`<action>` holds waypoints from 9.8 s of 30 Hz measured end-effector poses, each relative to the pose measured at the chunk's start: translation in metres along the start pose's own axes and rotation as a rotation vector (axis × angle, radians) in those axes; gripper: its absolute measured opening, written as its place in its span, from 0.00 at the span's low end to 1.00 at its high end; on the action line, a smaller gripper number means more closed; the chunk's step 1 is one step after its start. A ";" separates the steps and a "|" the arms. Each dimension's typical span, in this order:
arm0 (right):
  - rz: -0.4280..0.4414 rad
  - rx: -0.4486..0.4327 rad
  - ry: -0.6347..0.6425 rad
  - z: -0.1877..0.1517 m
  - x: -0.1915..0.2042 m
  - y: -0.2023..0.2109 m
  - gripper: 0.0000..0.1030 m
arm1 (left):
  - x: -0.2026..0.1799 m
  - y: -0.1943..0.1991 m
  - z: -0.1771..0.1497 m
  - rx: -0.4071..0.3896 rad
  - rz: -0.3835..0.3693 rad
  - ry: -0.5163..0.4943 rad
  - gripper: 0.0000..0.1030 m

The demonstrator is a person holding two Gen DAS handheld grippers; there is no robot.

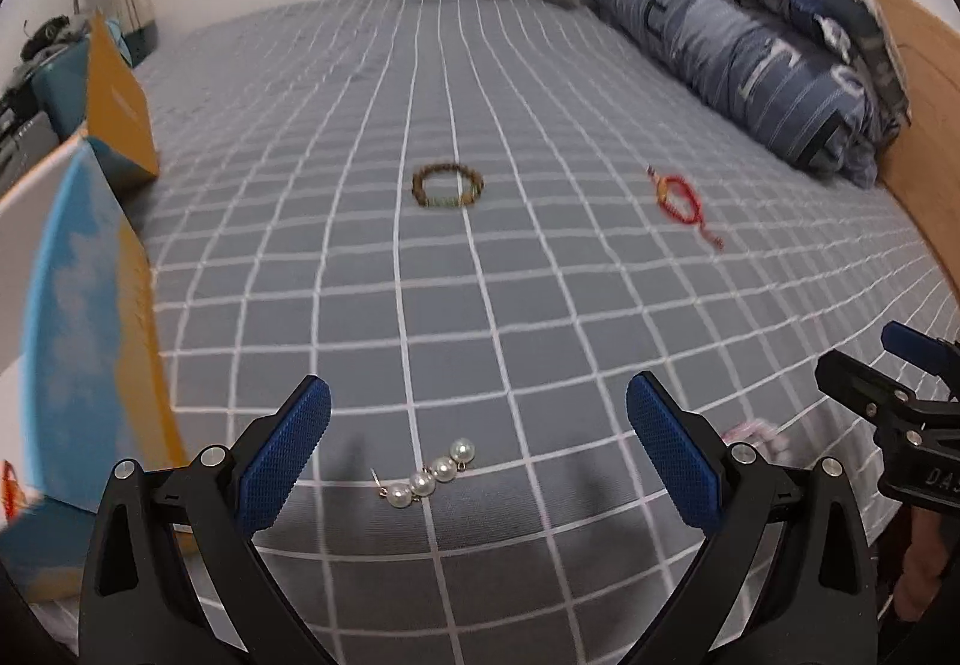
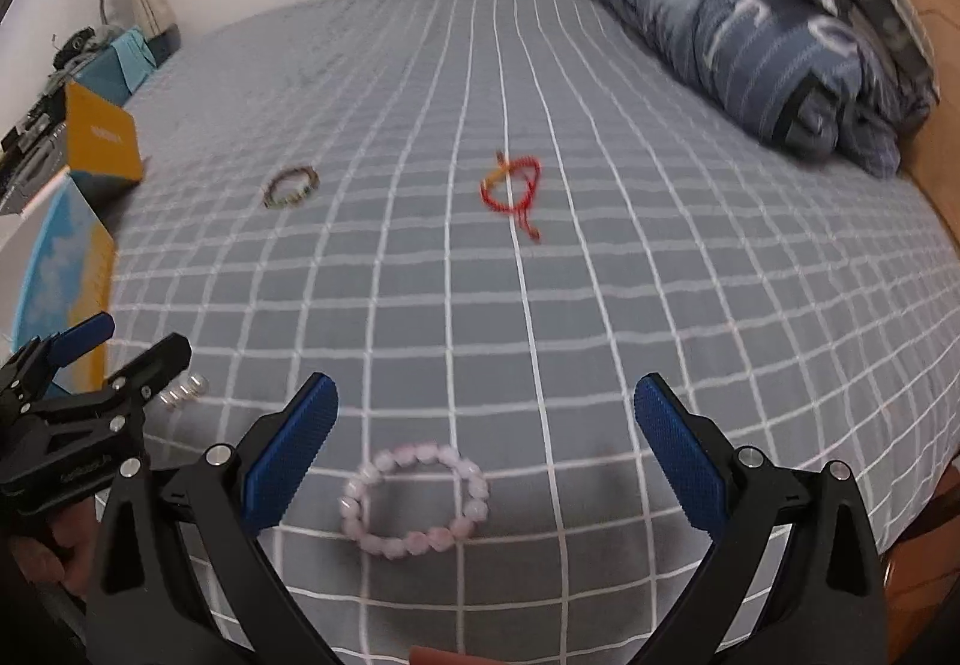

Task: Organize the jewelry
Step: 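Move both tools back over the bed toward the pearl strand and pink bracelet, then grasp the pearl strand with the left tool while the right tool grasps the pink bead bracelet, then carry the pearl strand and pink bracelet with both tools into the white box, then open both tools to drop the pearl strand and pink bracelet in the box, then move both tools back over the bed toward the wooden and red cord bracelets, then grasp the brown wooden bead bracelet with the left tool while the right tool grasps the red cord bracelet, then carry the wooden bead and red cord bracelets with both tools into the box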

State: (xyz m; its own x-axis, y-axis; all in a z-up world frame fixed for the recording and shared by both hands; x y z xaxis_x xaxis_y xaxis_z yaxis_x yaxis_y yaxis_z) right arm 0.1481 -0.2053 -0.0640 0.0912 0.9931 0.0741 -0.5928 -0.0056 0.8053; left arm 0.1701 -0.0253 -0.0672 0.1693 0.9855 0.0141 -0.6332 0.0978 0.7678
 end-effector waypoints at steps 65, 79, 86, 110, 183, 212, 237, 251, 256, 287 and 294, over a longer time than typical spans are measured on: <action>0.070 0.082 -0.043 -0.029 0.023 -0.005 0.10 | 0.026 0.006 -0.025 0.136 -0.029 0.049 0.10; 0.098 0.037 -0.061 -0.011 0.025 0.018 0.10 | 0.023 0.033 -0.007 0.094 -0.052 0.038 0.10; 0.097 0.007 -0.051 0.003 0.029 0.026 0.10 | 0.027 0.045 0.006 0.067 -0.035 0.028 0.10; 0.176 -0.075 0.057 0.073 0.119 0.070 0.10 | 0.100 0.098 0.043 -0.001 0.142 0.085 0.10; 0.290 -0.179 0.248 0.089 0.269 0.065 0.93 | 0.263 0.144 0.005 -0.055 0.376 0.340 0.94; 0.030 -0.113 0.001 0.127 0.014 -0.075 0.93 | 0.045 -0.092 0.107 0.006 0.107 0.117 0.94; -0.028 -0.099 -0.044 0.117 -0.005 -0.170 0.52 | 0.038 -0.168 0.113 0.021 0.138 0.071 0.51; -0.031 -0.165 -0.015 0.114 0.002 -0.162 0.10 | 0.038 -0.150 0.102 -0.001 0.102 0.012 0.08; -0.025 -0.167 -0.023 0.114 0.001 -0.161 0.10 | 0.039 -0.146 0.099 -0.002 0.083 0.010 0.08; -0.012 -0.222 -0.073 0.131 0.014 -0.080 0.10 | 0.031 -0.093 0.111 0.008 0.057 0.016 0.07; -0.003 -0.239 -0.066 0.130 0.031 -0.036 0.10 | 0.033 -0.053 0.110 -0.022 0.057 0.028 0.07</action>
State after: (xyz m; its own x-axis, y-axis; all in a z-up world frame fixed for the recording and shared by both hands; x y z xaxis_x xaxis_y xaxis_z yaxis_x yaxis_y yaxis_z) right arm 0.2762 -0.1899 -0.0146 0.1405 0.9833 0.1161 -0.7643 0.0332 0.6440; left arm 0.2923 -0.0130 -0.0365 0.1113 0.9930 0.0389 -0.6578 0.0442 0.7519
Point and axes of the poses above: each gripper's, at about its wrist camera, not at the fingertips, and y roughly against the way its jaws point, x to its left, z to its top, the point moved 6 cm from there along -y, roughly the way its jaws point, and after that the axes turned 6 degrees about -y, right-handed, at the moved point
